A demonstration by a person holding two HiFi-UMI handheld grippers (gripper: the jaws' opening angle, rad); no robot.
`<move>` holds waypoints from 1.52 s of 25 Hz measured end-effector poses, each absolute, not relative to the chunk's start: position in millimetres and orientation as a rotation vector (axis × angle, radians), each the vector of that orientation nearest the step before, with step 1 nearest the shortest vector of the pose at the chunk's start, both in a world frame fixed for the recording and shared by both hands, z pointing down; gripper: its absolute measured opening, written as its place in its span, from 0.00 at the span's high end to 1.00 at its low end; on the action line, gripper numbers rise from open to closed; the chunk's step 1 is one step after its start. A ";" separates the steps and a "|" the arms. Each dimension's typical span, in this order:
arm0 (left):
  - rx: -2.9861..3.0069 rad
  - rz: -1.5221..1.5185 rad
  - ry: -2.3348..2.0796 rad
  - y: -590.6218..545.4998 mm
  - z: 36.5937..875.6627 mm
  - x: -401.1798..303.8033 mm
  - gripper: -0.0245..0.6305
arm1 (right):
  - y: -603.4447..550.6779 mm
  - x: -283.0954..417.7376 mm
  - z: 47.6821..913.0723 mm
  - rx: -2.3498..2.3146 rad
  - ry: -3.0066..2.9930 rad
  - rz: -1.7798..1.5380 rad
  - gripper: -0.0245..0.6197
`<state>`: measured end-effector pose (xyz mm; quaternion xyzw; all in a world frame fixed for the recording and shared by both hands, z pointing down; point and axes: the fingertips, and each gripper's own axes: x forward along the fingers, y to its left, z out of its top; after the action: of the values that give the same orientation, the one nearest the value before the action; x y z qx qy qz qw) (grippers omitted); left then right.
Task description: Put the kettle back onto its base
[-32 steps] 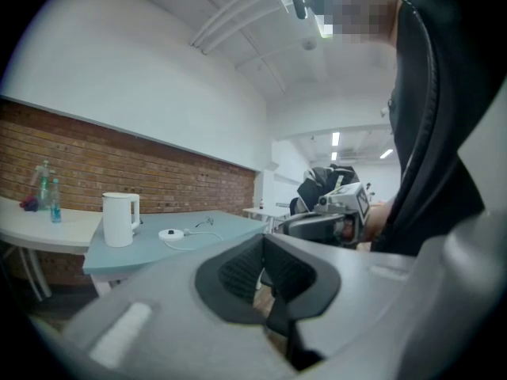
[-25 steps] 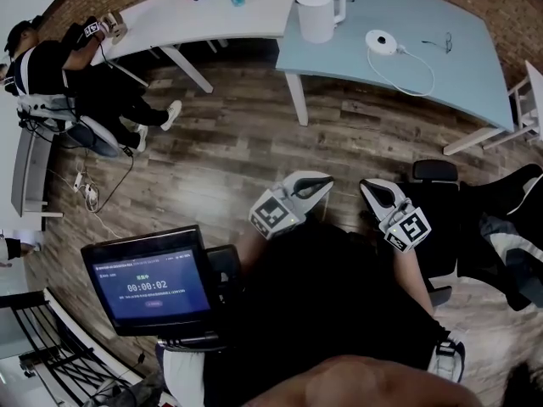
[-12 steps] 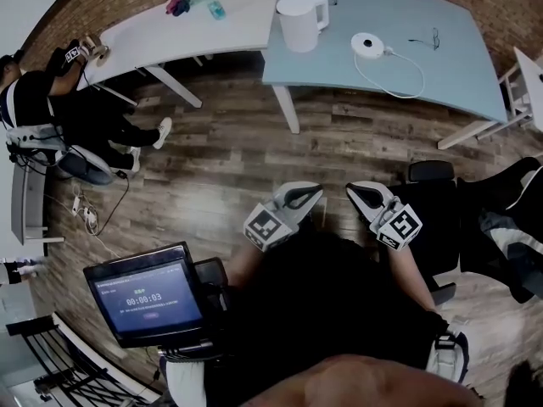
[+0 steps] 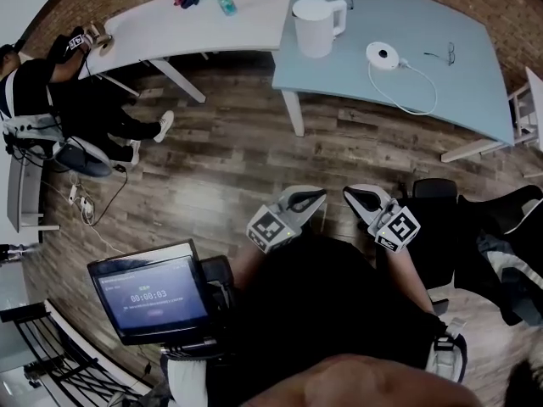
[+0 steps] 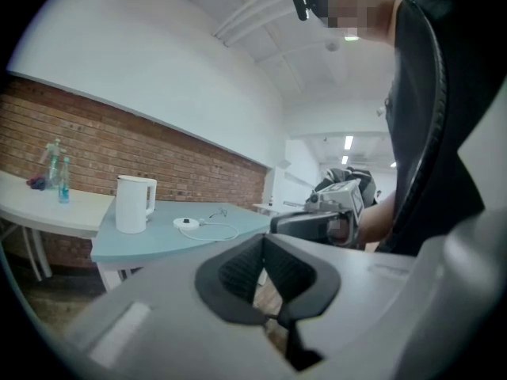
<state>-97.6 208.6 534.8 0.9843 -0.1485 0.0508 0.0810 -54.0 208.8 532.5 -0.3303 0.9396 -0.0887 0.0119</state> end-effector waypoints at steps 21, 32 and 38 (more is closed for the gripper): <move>2.994 0.082 -0.341 75.4 520.8 -133.7 0.96 | 70.1 -90.3 506.2 -1.130 2.936 -0.153 0.96; 2.994 0.066 -0.353 45.8 524.8 -150.5 0.96 | 41.6 -98.6 518.5 -1.155 2.928 -0.180 0.96; 2.981 0.094 -0.404 41.8 528.5 -165.5 0.96 | 25.1 -96.3 510.8 -1.160 2.910 -0.134 0.96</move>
<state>-165.5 41.8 528.5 0.9883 -0.1339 0.0311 0.0659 -96.3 25.1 510.8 -0.3701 0.9280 -0.0429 0.0031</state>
